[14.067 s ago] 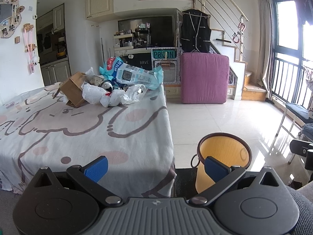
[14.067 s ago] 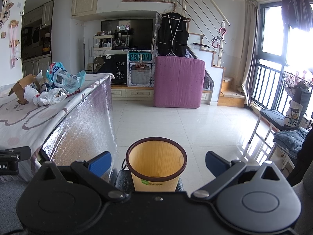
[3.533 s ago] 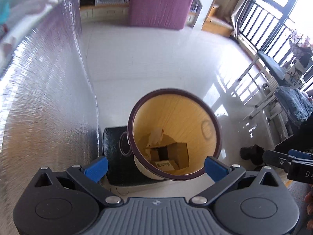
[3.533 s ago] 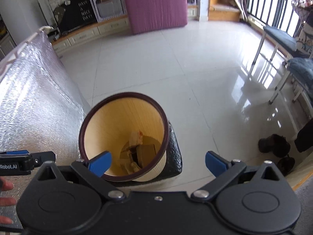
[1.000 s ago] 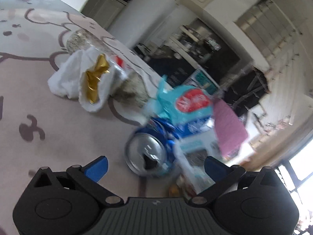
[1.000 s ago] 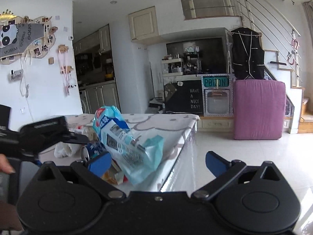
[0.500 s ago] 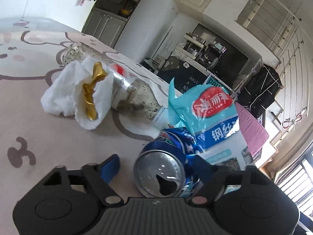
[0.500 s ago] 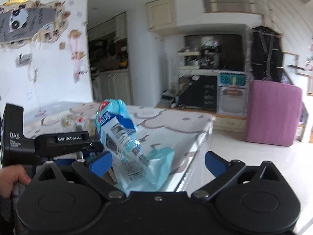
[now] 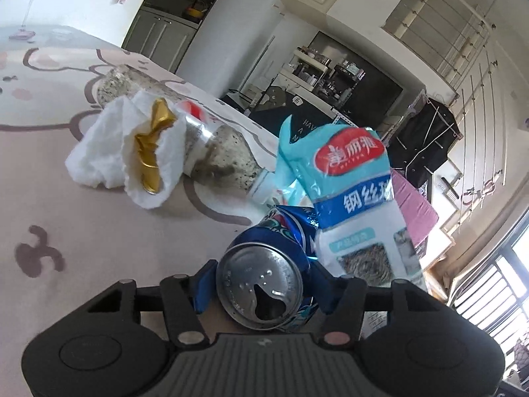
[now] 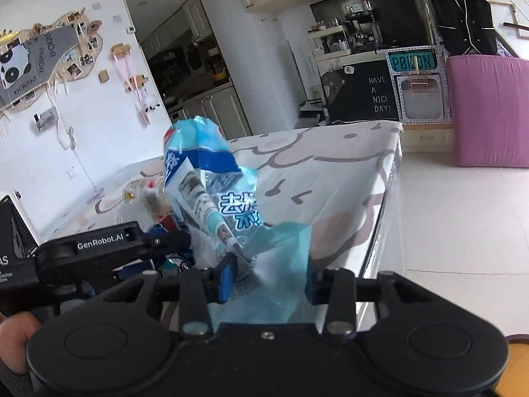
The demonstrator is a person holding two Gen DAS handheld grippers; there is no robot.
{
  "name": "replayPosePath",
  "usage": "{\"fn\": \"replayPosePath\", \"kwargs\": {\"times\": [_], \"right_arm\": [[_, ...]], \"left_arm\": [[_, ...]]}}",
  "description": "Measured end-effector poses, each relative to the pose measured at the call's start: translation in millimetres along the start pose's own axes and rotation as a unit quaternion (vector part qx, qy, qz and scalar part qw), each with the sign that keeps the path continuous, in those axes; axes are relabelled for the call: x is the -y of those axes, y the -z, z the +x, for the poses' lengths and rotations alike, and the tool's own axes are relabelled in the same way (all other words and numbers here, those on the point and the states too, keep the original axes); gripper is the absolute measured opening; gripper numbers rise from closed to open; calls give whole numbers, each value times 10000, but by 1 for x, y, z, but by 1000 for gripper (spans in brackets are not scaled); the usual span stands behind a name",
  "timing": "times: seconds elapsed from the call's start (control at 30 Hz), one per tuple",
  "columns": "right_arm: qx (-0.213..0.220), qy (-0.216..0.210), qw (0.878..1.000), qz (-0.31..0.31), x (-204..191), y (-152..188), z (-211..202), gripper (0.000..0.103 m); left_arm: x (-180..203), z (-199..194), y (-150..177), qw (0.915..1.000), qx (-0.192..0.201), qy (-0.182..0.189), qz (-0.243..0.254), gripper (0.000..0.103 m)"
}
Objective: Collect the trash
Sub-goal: 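Grasp the crushed blue can with the left gripper while the right gripper grasps the snack bag, then lift the blue can and snack bag off the bed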
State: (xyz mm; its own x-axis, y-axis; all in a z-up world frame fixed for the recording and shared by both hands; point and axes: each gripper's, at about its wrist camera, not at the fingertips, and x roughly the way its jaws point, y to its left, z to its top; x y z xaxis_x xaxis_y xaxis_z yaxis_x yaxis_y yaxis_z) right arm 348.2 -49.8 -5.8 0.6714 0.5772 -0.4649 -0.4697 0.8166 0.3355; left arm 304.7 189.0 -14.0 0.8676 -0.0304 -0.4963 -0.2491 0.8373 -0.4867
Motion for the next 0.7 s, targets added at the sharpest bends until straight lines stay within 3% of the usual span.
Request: {"fn": "replayPosePath", "kwargs": {"times": [0.1, 0.47, 0.7], "right_arm": [[152, -27, 9998, -150, -9, 2, -13, 33], [502, 130, 9985, -196, -29, -3, -69, 26], [427, 222, 9985, -272, -44, 7, -95, 22]], "left_arm": [[-3, -11, 0, 9999, 51, -96, 126, 59], [-21, -76, 12, 9979, 193, -316, 523, 59], [-21, -116, 18, 9960, 350, -431, 697, 59]]}}
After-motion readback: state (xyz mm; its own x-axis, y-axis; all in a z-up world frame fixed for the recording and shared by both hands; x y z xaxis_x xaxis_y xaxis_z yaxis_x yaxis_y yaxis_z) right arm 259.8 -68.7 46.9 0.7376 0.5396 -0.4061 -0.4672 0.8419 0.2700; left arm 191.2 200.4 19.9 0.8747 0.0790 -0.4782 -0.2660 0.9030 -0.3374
